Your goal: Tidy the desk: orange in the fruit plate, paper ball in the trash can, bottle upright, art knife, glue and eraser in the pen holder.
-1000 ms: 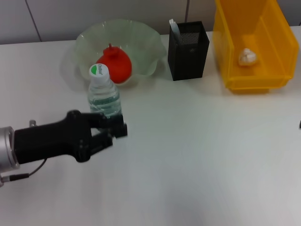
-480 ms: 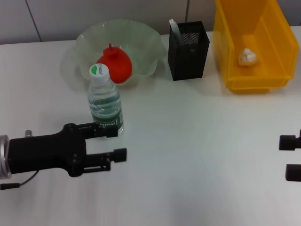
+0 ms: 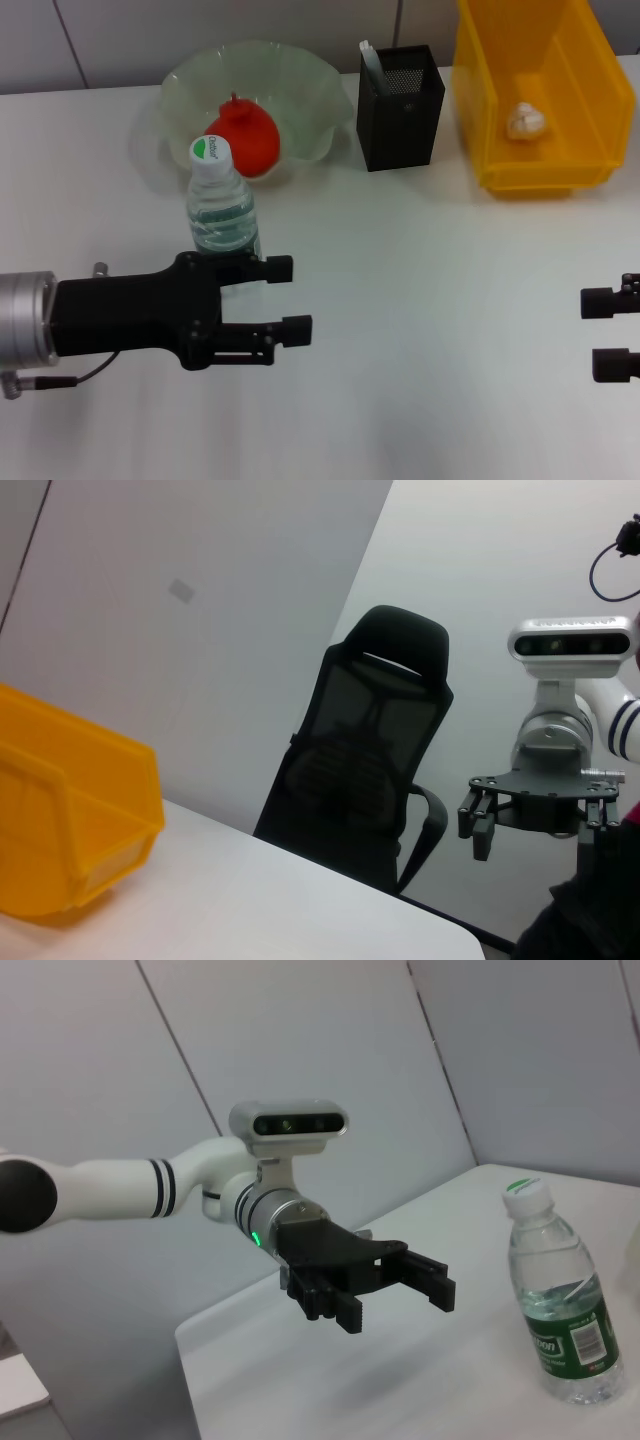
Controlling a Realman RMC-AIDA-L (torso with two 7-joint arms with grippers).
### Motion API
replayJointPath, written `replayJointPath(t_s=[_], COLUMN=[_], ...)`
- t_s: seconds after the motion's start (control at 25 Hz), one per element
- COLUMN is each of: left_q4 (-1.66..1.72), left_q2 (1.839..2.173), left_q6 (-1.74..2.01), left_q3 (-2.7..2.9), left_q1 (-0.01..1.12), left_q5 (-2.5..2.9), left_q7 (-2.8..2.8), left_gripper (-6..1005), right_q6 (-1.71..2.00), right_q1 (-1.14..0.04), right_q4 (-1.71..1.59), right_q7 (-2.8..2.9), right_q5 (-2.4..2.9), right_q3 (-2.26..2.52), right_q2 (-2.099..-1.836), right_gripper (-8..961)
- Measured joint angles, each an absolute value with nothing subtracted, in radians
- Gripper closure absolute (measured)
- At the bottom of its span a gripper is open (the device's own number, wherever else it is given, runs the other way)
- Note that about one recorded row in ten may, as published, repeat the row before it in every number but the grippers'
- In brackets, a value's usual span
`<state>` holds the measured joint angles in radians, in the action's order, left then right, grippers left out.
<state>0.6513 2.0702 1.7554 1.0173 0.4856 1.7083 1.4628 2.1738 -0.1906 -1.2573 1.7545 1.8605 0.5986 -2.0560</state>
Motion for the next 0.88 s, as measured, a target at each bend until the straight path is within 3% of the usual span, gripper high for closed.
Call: replayJointPath(t_s=[0.88], left_q4=[0.648], left_q2=[2.066], left_q6=[1.781], left_q3=[1.043], left_q1=[0.49], left_q5=[1.709], left_q7=[1.39], left_gripper=[181], right_q6=[2.128], right_q1=[-0.31], right_q4=[-1.111], right_q7=[1.611], right_q5=[1.97], right_q3=[0.639], right_q2=[-2.064], right_gripper=[302])
